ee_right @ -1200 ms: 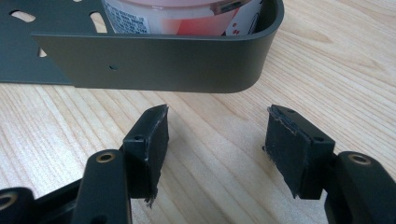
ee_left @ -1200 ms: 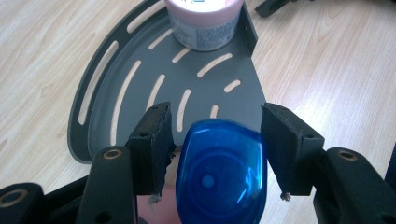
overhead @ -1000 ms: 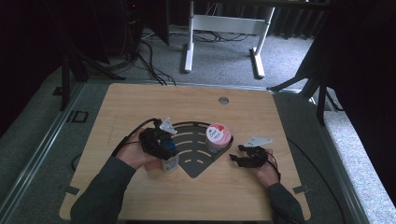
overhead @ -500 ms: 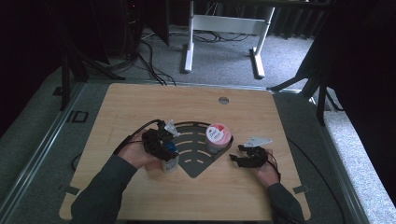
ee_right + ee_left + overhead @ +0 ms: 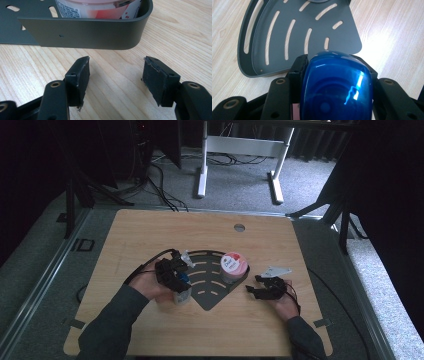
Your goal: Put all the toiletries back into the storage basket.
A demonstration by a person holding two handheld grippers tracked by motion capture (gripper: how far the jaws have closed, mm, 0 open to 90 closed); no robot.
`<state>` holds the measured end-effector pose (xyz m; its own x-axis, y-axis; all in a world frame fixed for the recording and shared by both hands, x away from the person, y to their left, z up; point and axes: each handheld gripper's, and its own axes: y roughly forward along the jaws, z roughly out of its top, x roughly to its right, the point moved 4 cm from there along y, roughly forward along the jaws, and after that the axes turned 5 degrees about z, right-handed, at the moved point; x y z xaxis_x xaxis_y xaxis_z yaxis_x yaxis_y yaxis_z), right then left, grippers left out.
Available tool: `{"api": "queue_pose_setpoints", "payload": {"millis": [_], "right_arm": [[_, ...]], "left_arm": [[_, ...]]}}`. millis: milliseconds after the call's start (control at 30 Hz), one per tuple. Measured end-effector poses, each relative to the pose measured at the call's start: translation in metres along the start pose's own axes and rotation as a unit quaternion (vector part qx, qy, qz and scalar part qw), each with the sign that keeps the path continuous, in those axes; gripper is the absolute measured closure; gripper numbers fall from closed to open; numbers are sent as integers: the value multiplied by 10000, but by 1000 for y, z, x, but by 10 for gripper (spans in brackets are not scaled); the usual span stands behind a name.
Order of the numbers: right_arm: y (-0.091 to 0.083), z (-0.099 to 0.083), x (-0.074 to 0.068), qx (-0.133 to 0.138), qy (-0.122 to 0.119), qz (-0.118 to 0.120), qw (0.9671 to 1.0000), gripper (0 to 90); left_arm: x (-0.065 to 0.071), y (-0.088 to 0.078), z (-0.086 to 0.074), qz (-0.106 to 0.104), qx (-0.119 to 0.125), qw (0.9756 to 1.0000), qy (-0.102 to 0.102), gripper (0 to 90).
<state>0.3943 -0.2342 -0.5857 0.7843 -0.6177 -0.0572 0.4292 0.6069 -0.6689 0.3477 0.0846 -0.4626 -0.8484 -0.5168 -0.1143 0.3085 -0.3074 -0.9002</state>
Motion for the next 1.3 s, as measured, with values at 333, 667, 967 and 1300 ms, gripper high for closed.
{"api": "queue_pose_setpoints", "payload": {"millis": [333,667,967,1300], "right_arm": [[0,0,0,0,-1,1,10000,382],[0,0,0,1,-3,3,10000,381],[0,0,0,-1,-2,5,10000,380],[0,0,0,-1,-7,5,10000,380]], "left_arm": [[0,2,1,-38,-147,9999,55,531],[2,10,1,16,-439,9989,149,519],[4,14,1,-16,-550,9983,168,520],[6,15,1,-18,-599,9980,196,527]]}}
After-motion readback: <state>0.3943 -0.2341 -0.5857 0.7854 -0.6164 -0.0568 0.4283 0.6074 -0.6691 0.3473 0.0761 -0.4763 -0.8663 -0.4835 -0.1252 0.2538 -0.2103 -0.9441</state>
